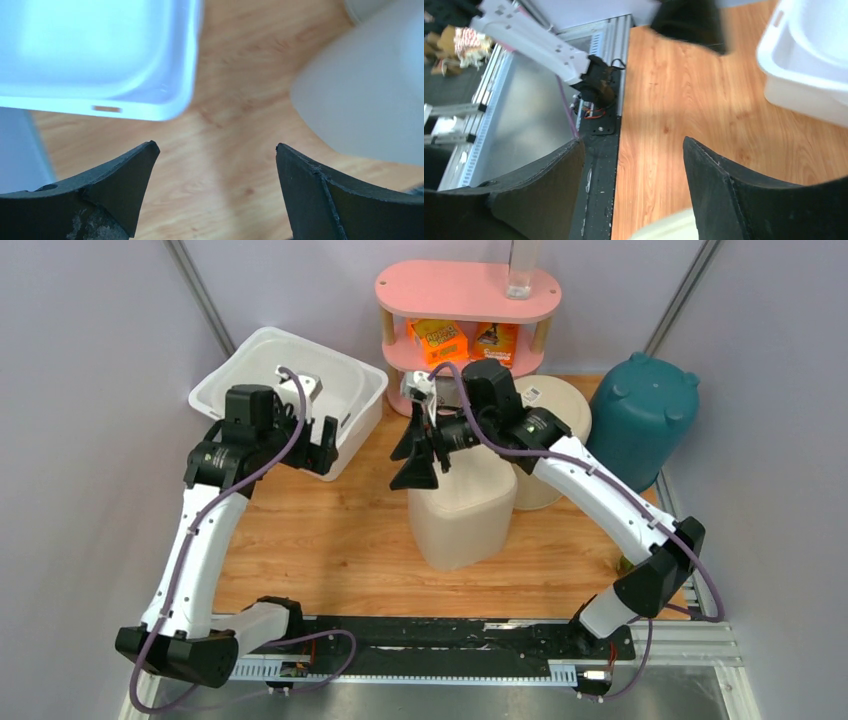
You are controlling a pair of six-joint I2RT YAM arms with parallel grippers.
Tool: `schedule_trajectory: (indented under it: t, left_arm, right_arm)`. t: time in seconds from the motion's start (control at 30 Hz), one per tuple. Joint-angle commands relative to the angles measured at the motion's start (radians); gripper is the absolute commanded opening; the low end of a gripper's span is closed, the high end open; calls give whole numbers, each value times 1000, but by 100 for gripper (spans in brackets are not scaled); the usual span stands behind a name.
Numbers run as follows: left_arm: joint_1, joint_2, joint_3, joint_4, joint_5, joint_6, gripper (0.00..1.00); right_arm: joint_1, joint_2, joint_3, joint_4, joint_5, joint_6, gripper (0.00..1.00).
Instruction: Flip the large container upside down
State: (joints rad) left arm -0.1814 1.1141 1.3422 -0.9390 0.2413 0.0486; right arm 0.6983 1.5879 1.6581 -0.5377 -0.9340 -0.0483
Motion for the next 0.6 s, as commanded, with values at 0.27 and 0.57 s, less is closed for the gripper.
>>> schedule_trajectory:
  t: [0.27,0.57]
  left_arm:
    - [5,518,393,10,-344,230,99]
    - [4,776,586,-16,-319,260,88]
  right_arm:
    - [254,-42,-140,-63,309,-139,65]
    - [197,-161,-338,-65,576,-178,65]
